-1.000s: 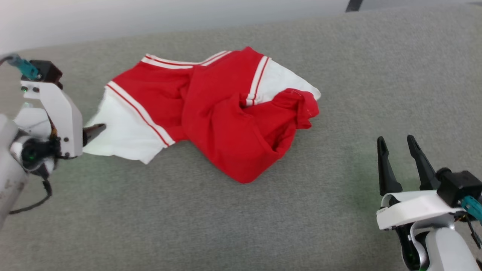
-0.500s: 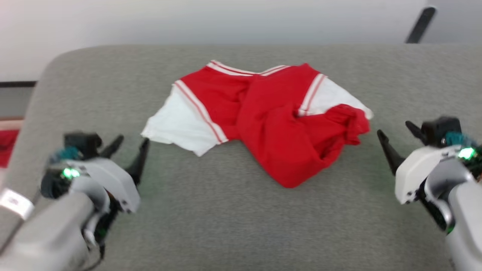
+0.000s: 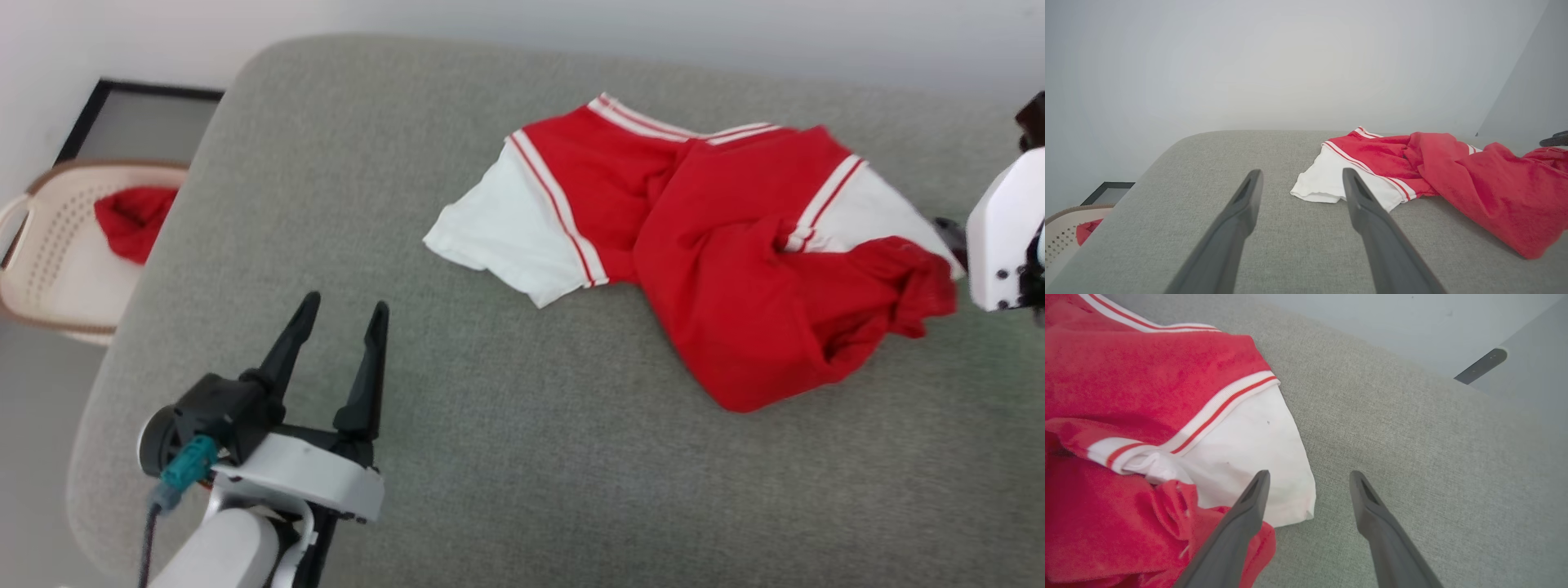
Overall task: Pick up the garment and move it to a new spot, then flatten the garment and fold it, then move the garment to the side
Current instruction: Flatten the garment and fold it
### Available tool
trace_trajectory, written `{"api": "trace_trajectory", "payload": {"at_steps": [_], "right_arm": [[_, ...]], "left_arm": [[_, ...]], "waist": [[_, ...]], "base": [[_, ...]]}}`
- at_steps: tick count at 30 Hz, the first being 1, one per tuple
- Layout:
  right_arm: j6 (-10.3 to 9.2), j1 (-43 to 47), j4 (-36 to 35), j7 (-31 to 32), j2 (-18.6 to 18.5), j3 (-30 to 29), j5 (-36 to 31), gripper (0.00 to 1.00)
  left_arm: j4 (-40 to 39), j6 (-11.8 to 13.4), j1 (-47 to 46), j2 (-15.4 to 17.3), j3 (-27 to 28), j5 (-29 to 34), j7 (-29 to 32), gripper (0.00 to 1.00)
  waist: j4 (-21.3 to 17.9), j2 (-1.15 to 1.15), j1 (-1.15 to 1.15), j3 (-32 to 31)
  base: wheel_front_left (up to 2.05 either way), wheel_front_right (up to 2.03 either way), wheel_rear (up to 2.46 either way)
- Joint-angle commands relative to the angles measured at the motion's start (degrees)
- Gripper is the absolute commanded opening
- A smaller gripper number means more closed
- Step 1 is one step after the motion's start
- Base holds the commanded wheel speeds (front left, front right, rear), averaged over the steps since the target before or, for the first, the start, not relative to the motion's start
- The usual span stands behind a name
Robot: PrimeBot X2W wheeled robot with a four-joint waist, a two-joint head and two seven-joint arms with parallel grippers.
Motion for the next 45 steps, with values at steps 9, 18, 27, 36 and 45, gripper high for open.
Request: {"api": "trace_trajectory", "payload": {"at_steps": [9,18,27,36,45], "right_arm": [[-0.08,-6.1,7.4,9.5,-1.9,3.2,1.0,1.0],[-0.01,-2.9,10.1,10.8,-0.5,5.9,5.1,0.0],[-0.08,-1.0,5.1,3.6,-3.5,5.9,7.7,0.0],[-0.09,4.4,-0.8,-2.5,-8.6,0.4,8.4,0.0],[-0.09,9.3,-1.8,-4.5,-10.7,-6.7,6.1,0.0]], "left_arm": [[-1.4,-4.7,2.0,-7.0,7.8,9.4,0.0,1.0],[0.2,-9.2,3.5,-11.8,14.3,13.9,0.0,1.0],[0.8,-11.8,4.9,-13.1,18.5,16.2,0.0,1.0],[0.0,-12.4,6.8,-12.8,21.0,17.3,0.0,1.0],[-0.2,-13.0,8.0,-12.3,21.4,17.4,0.0,1.0]], "waist": [[5.1,0.0,0.0,8.0],[4.9,0.0,0.0,8.1],[1.3,0.0,0.0,6.0],[-2.6,0.0,0.0,4.9],[-4.5,0.0,0.0,4.2]], "base": [[0.0,0.0,0.0],[0.0,0.0,0.0],[0.0,0.0,0.0],[0.0,0.0,0.0],[0.0,0.0,0.0]]}}
